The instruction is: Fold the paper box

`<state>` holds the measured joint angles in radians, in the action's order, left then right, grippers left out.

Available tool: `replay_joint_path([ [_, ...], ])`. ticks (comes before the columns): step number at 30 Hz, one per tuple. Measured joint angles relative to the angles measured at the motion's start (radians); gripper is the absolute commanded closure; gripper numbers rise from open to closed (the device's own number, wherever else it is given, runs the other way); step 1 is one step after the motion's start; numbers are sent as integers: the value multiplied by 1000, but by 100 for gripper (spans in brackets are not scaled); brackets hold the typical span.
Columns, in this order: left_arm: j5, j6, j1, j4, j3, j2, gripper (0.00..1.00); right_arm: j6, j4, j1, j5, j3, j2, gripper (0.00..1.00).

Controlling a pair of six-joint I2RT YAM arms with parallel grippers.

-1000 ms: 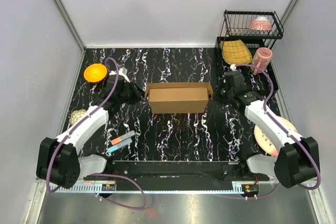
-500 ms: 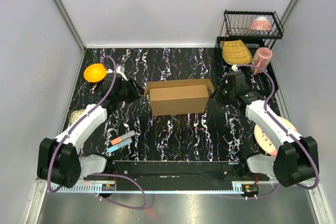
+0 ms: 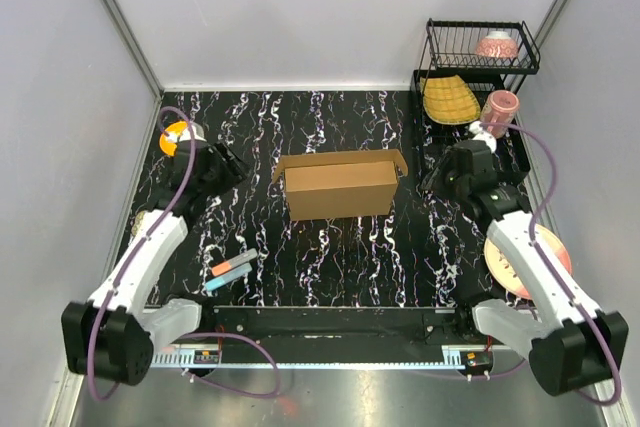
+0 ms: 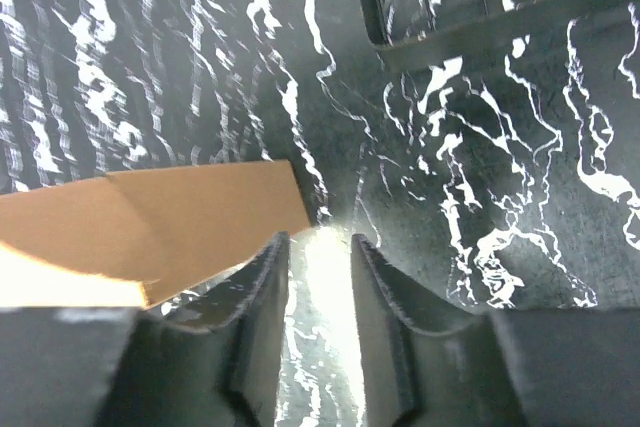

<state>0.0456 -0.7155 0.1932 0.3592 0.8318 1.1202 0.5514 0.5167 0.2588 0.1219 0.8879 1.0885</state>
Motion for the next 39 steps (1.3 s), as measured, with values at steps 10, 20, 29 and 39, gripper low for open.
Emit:
replay_joint_path([
  [10,-127,66,-17,-93,-11,-323,21,-122,-134,-3,-113,27,-235,28],
  [20,-110,71,-18,-109,-38,-309,22,-245,-174,-3,-298,68,-58,42],
  [29,-55,71,-18,-115,-38,-305,22,-273,-183,-3,-335,68,-14,44],
  [39,-17,72,-18,-114,-38,-305,23,-274,-196,-2,-350,70,63,55],
])
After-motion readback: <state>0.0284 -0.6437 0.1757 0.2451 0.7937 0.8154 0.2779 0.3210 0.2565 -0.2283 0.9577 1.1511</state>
